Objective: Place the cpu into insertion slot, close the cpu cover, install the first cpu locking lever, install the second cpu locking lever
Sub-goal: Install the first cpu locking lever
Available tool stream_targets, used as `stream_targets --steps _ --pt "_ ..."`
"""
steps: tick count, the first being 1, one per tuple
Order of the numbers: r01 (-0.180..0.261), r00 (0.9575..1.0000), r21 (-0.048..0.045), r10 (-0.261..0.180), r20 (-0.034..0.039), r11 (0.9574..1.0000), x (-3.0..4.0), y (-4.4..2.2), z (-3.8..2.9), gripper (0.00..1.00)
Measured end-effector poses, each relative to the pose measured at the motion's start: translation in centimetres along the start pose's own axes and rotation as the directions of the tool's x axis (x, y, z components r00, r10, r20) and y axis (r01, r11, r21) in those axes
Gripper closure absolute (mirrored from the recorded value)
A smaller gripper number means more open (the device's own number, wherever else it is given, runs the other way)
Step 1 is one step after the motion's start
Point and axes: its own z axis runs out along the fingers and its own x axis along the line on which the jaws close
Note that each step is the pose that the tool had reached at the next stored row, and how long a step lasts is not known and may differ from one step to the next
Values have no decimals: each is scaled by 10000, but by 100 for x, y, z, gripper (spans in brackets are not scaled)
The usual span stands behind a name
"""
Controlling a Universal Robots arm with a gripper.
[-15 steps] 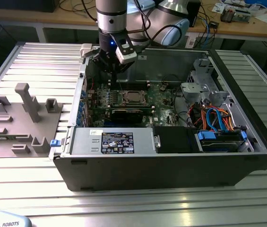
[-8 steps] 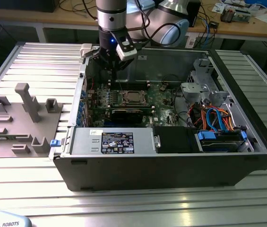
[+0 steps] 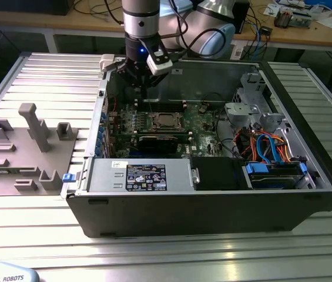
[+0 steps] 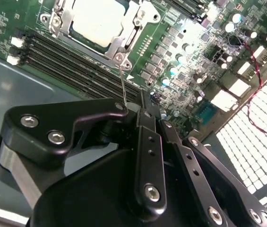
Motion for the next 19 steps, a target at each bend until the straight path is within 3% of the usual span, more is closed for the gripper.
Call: stream_targets --steps 8,19 --pt "35 10000 -3 -35 -4 10000 -68 1 5 89" --pt "81 10000 -4 -81 -5 10000 -78 1 15 89"
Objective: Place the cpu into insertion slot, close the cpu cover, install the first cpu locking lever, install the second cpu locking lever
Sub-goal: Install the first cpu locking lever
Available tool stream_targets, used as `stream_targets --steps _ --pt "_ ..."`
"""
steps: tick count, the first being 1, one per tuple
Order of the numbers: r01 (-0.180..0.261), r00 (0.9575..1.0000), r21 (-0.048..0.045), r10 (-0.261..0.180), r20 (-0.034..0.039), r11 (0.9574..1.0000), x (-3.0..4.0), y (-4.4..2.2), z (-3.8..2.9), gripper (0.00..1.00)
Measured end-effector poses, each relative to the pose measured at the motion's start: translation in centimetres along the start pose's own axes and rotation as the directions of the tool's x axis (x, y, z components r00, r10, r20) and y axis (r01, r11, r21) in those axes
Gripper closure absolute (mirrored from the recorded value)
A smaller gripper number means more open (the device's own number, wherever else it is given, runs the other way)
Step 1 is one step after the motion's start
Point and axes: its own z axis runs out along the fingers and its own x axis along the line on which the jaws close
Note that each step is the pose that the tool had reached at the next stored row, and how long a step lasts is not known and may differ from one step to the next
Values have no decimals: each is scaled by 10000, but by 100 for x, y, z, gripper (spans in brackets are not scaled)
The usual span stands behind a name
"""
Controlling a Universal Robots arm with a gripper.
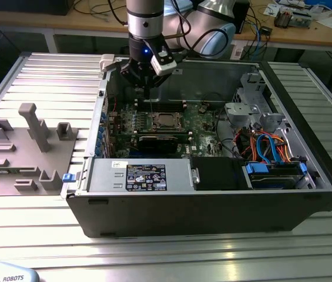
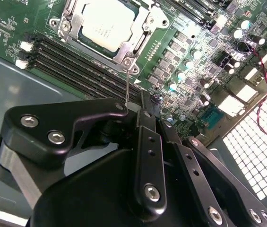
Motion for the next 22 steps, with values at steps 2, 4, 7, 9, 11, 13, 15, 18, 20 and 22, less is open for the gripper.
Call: stream_targets --steps 2,4,7,9,11,13,15,18,20,22 --pt "0 10000 0 0 0 10000 -3 0 2 89" --pt "0 10000 -1 0 1 10000 -11 0 4 89" --pt "-1 10000 0 1 -1 10000 -20 0 7 89" --pt "-1 10000 0 1 0 10000 -27 0 11 89" --pt "0 10000 2 0 -4 10000 -35 0 16 89" --pt "1 10000 1 -1 -5 10000 -41 0 26 89" --pt "5 10000 1 -5 -8 10000 -55 3 39 89" --pt "6 10000 1 -6 -10 10000 -75 4 44 89" --pt "7 10000 0 -7 -10 10000 -86 4 45 89" --pt "7 10000 1 -7 -10 10000 -102 4 45 89"
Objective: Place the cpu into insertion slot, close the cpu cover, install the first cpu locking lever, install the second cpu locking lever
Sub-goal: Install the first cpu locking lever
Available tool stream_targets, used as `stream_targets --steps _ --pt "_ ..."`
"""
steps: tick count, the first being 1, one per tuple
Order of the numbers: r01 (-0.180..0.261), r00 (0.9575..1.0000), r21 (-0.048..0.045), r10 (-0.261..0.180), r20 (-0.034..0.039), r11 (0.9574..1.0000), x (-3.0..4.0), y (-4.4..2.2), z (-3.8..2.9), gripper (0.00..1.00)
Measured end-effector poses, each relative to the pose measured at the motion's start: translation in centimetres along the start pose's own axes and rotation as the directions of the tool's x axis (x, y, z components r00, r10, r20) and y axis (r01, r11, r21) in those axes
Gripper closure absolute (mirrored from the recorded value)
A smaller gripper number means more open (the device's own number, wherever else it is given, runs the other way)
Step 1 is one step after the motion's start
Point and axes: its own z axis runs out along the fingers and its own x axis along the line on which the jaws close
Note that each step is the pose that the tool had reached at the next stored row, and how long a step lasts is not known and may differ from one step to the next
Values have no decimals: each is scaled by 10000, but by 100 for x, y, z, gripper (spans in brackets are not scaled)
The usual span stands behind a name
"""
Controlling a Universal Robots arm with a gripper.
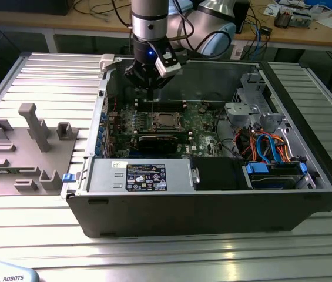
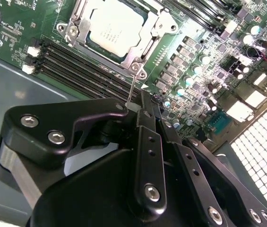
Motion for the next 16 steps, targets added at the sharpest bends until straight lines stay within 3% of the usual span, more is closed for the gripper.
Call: stream_targets --steps 5,16 --pt "0 10000 0 0 -8 10000 -53 0 1 89" --pt "5 10000 -1 -5 -8 10000 -58 4 42 89"
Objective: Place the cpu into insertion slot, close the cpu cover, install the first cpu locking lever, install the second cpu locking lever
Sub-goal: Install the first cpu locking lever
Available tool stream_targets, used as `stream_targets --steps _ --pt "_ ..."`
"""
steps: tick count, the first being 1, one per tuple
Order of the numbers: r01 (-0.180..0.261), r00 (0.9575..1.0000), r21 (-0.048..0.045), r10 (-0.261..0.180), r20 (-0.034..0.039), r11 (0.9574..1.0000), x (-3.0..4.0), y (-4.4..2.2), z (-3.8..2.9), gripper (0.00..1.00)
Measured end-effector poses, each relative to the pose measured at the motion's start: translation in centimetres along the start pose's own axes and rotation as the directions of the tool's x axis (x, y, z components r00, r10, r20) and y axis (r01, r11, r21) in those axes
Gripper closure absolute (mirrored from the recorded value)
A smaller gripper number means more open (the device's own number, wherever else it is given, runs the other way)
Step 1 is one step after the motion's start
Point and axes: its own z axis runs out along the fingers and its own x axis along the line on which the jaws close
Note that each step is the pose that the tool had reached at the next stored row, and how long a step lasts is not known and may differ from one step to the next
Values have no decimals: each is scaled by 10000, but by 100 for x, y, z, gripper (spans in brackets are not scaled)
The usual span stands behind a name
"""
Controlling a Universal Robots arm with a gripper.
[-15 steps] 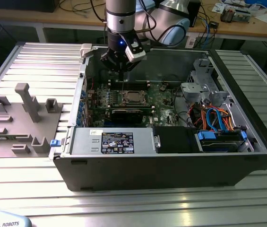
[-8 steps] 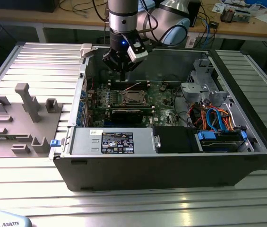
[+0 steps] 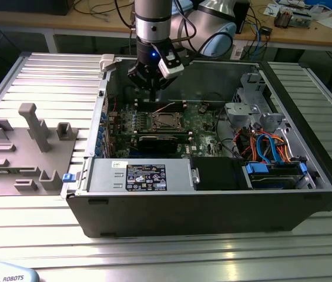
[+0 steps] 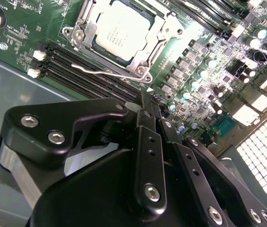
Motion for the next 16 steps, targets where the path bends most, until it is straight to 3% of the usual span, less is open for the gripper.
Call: stream_targets --steps 16 --pt "130 9999 -4 -130 1 9999 -16 10 55 89"
